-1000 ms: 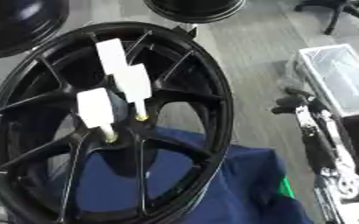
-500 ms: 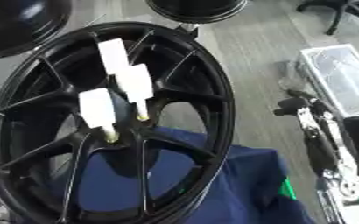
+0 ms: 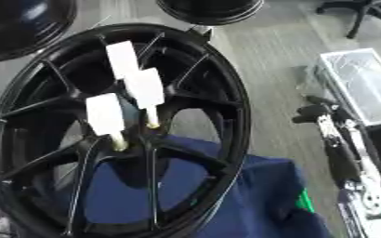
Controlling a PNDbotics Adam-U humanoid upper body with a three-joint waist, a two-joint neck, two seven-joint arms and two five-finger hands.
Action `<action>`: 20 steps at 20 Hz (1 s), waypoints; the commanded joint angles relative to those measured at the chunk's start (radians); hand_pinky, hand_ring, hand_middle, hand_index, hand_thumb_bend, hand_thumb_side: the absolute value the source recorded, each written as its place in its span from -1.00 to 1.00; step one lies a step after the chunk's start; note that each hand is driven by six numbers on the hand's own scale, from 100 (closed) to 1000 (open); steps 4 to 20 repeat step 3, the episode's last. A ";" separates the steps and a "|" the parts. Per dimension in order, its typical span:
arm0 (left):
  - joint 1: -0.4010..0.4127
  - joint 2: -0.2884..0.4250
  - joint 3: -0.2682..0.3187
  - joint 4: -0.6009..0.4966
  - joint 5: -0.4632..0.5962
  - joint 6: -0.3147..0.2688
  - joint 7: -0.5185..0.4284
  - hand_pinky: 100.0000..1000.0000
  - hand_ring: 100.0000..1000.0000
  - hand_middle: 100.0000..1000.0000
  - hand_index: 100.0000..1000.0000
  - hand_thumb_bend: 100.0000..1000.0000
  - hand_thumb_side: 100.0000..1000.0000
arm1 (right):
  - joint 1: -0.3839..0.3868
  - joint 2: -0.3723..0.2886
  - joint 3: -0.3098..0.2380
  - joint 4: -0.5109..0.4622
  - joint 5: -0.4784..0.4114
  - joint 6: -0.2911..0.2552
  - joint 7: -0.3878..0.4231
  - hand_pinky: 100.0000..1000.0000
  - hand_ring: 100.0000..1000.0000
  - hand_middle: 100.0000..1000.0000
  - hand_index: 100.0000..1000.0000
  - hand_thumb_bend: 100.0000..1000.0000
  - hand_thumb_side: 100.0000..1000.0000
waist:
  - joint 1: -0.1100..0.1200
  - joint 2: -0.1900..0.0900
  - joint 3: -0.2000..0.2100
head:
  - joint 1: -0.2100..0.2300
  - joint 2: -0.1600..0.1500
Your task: Pull the pin out of the wheel hub.
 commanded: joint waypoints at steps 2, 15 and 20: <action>-0.034 -0.154 -0.016 -0.033 0.164 -0.033 0.141 0.47 0.48 0.43 0.60 -0.86 0.32 | -0.003 -0.011 -0.001 -0.024 -0.015 -0.004 0.001 1.00 0.18 0.13 0.54 -1.00 0.27 | -0.009 -0.020 -0.001 | 0.007 -0.006; -0.040 -0.188 -0.021 -0.033 0.179 -0.040 0.158 0.47 0.48 0.44 0.61 -0.84 0.32 | -0.003 -0.009 -0.001 -0.024 -0.015 -0.004 0.001 1.00 0.18 0.13 0.54 -1.00 0.27 | -0.012 -0.019 -0.002 | 0.008 -0.007; -0.040 -0.188 -0.021 -0.033 0.179 -0.040 0.158 0.47 0.48 0.44 0.61 -0.84 0.32 | -0.003 -0.009 -0.001 -0.024 -0.015 -0.004 0.001 1.00 0.18 0.13 0.54 -1.00 0.27 | -0.012 -0.019 -0.002 | 0.008 -0.007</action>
